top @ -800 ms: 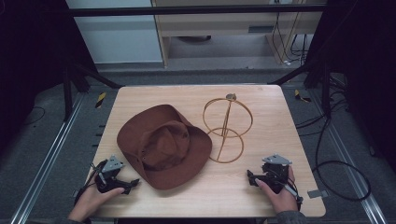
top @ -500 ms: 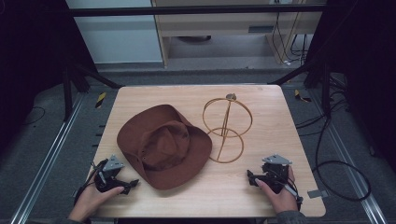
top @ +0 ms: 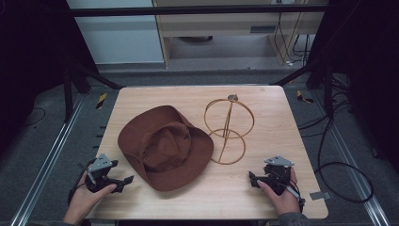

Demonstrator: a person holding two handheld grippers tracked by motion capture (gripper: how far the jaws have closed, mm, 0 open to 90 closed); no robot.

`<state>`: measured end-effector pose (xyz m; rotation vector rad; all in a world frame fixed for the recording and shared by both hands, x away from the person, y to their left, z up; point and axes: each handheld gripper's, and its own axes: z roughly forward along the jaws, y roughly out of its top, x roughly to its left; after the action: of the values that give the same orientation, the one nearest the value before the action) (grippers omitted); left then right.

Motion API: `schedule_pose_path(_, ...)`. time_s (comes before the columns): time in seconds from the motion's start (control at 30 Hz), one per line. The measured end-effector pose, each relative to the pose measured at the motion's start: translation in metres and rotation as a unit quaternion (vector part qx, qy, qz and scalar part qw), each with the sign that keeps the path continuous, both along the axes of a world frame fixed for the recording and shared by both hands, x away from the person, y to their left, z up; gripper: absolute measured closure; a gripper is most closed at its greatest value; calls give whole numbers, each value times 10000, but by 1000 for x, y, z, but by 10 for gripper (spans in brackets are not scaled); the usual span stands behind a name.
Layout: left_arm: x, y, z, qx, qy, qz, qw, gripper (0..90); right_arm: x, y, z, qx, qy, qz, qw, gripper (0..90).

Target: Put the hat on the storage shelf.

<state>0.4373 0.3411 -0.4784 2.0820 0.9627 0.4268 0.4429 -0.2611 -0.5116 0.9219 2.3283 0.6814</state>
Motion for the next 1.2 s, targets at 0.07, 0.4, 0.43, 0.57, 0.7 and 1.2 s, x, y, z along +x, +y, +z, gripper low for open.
schedule_pose_path(0.07,0,3,2,-47,-94,18,9999,55,0,0,0,1,-1,0,10000,4)
schedule_pose_path(0.4,1,3,23,-273,-505,-26,9983,70,0,0,0,1,-1,-3,10000,4)
schedule_pose_path(0.43,3,2,28,-233,-501,-73,9984,70,0,0,0,0,-1,-2,10000,4)
schedule_pose_path(0.57,14,-10,46,-39,-440,-322,9985,69,0,0,0,1,-1,-1,10000,4)
schedule_pose_path(0.7,31,-30,66,317,-235,-588,9975,62,0,0,0,1,-1,-2,10000,5)
schedule_pose_path(1.2,98,-97,113,1033,341,-988,9891,45,0,0,0,8,3,-4,10000,5)
